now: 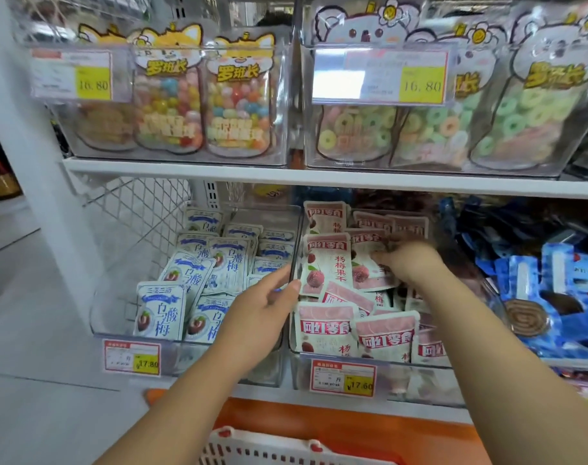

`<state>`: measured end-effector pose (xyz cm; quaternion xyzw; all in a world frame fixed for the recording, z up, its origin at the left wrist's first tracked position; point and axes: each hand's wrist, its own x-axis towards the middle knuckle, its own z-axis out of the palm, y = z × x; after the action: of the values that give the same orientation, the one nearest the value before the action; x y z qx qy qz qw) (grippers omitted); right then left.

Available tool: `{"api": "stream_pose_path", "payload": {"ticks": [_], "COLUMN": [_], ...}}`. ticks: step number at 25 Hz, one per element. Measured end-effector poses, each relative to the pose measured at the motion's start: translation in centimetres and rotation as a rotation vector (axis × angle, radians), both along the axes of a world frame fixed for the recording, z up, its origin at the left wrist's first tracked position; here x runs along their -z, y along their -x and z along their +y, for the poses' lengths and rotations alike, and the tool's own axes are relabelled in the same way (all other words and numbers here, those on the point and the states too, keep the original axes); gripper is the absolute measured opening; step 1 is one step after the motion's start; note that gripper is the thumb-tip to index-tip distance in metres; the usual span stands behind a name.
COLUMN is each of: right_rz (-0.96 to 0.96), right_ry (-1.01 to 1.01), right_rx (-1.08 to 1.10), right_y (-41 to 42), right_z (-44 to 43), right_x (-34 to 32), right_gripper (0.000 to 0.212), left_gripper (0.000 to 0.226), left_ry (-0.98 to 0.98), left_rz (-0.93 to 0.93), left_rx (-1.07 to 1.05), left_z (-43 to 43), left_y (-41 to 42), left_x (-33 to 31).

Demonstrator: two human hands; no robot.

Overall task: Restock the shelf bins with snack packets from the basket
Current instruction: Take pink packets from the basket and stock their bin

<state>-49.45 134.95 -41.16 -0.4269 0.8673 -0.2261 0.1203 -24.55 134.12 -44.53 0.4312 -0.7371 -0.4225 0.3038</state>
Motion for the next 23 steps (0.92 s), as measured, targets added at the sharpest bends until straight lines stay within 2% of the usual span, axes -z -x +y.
{"api": "stream_pose_path", "payload": {"ticks": [5, 8, 10, 12, 14, 16, 18, 20, 21, 23], "right_rz": [0.114, 0.255, 0.377, 0.4, 0.351, 0.244, 0.08, -0.062, -0.142, -0.292], "right_ry": [-0.026, 0.287, 0.524, 0.718, 0.79, 0.677, 0.294, -0.207, -0.37, -0.517], "right_rx": [0.014, 0.006, -0.089, -0.301, -0.553, -0.753, -0.86, -0.813, -0.754, -0.649], "right_y": [-0.2, -2.1, -5.1, -9.2, -13.7, -18.0, -20.9, -21.9, -22.0, -22.2], "right_z": [1.4, 2.5, 3.7, 5.7, 8.4, 11.5, 13.7, 14.6, 14.9, 15.6], "right_x": [-1.0, -2.1, -2.4, -1.1, 2.4, 7.8, 13.2, 19.0, 22.0, 26.7], "right_gripper": [0.04, 0.02, 0.028, 0.03, 0.027, 0.028, 0.03, 0.031, 0.032, 0.034], "left_gripper": [0.042, 0.037, 0.026, 0.022, 0.022, 0.027, 0.025, 0.03, 0.034, 0.039], "left_ry": [0.0, 0.058, 0.208, 0.345, 0.331, 0.188, -0.044, -0.234, -0.283, -0.337], "left_rz": [0.019, 0.155, 0.239, 0.268, 0.182, -0.018, -0.254, -0.497, -0.578, -0.662], "left_rx": [-0.007, -0.073, -0.176, -0.233, -0.238, -0.197, -0.085, 0.065, 0.119, 0.171], "left_z": [0.3, 1.0, 2.6, 4.4, 5.9, 7.0, 8.4, 9.9, 10.6, 11.8], "left_y": [0.2, -0.8, -2.7, -5.3, -8.2, -11.2, -13.9, -16.2, -17.3, -18.8], "left_x": [-0.7, -1.1, -0.6, 1.2, 5.1, 10.1, 15.2, 19.4, 21.1, 23.4]}}
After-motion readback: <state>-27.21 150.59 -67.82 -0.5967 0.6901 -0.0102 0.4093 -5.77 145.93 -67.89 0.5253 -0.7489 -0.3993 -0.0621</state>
